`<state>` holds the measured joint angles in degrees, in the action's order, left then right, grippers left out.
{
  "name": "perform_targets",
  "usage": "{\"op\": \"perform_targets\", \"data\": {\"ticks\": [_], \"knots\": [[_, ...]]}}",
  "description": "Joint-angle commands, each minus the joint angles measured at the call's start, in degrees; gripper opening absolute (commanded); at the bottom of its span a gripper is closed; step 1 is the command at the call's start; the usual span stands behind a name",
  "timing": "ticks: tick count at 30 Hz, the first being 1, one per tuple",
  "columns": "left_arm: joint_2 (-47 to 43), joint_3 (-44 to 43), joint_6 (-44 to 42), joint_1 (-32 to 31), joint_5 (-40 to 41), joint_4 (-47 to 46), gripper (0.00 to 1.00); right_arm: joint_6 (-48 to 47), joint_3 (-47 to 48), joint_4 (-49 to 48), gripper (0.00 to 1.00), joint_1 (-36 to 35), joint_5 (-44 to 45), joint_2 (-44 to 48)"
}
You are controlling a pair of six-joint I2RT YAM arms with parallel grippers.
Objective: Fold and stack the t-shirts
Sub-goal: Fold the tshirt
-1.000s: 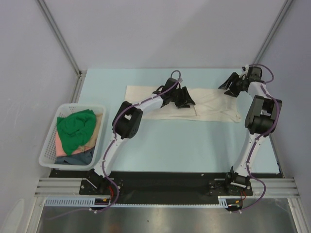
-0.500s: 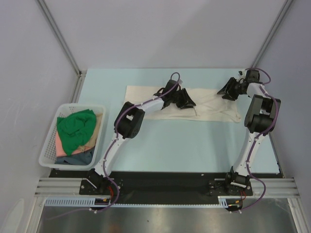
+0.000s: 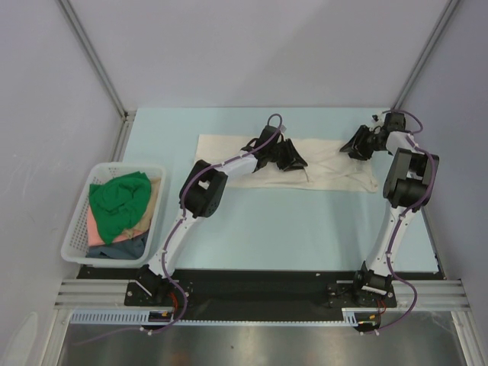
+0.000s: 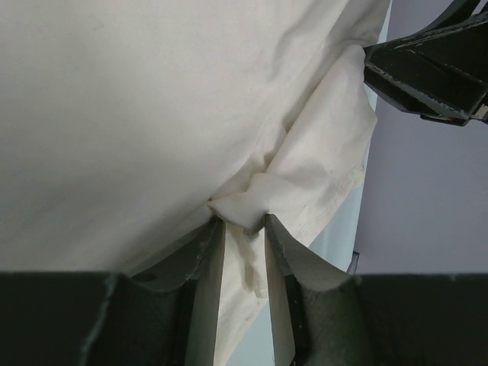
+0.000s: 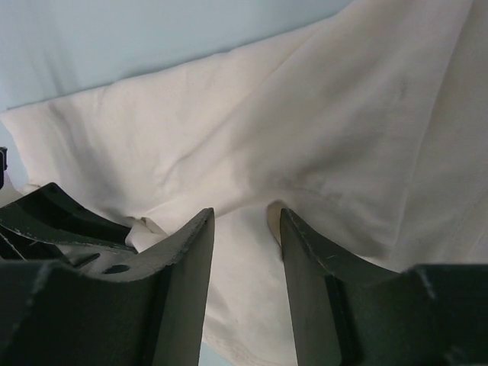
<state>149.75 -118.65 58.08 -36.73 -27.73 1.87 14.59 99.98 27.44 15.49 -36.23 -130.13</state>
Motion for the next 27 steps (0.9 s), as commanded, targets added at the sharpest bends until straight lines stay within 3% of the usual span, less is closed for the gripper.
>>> {"op": "perform_targets", "data": {"ticks": [1,5,6,9,10,11,13,24,26,27], "knots": [[0.0,-3.0,1.0,-0.1,-1.0,-1.6,0.32,-1.6,0.7,1.2,0.45,-0.2,-0.9,-1.0],[0.0,-2.6,0.9,0.2,-0.7,-1.6,0.28,-0.9,-1.2,-0.7,0.33,0.1,0.2,-0.3],[-0.1,-2.5,1.0,0.2,-0.6,-1.6,0.25,-0.5,-1.6,-1.9,0.25,0.2,0.8,0.0],[-0.2,-1.8,1.3,0.3,-0.5,-1.6,0.17,1.5,-1.9,-3.4,0.15,0.7,0.8,-0.2],[-0.1,-1.8,1.4,0.3,-0.5,-1.6,0.14,2.1,-2.2,-4.5,0.03,1.0,1.0,-0.2],[-0.1,-1.8,1.4,0.4,-0.4,-1.6,0.1,3.4,-2.3,-5.2,0.0,1.1,0.8,-0.2],[-0.2,-1.4,1.2,0.6,0.0,-1.3,0.0,4.6,-2.8,-6.2,0.0,1.6,2.8,0.1],[-1.8,1.1,-0.3,1.5,2.5,0.1,0.0,7.2,-2.9,-8.3,0.0,2.1,4.3,-0.6],[-1.9,0.9,-0.8,1.5,2.0,0.4,0.07,7.3,-2.9,-8.3,0.0,2.1,4.1,-0.5],[-2.2,1.1,-1.0,1.5,2.0,0.6,0.19,7.2,-2.8,-8.3,0.04,2.1,4.1,-0.4]]}}
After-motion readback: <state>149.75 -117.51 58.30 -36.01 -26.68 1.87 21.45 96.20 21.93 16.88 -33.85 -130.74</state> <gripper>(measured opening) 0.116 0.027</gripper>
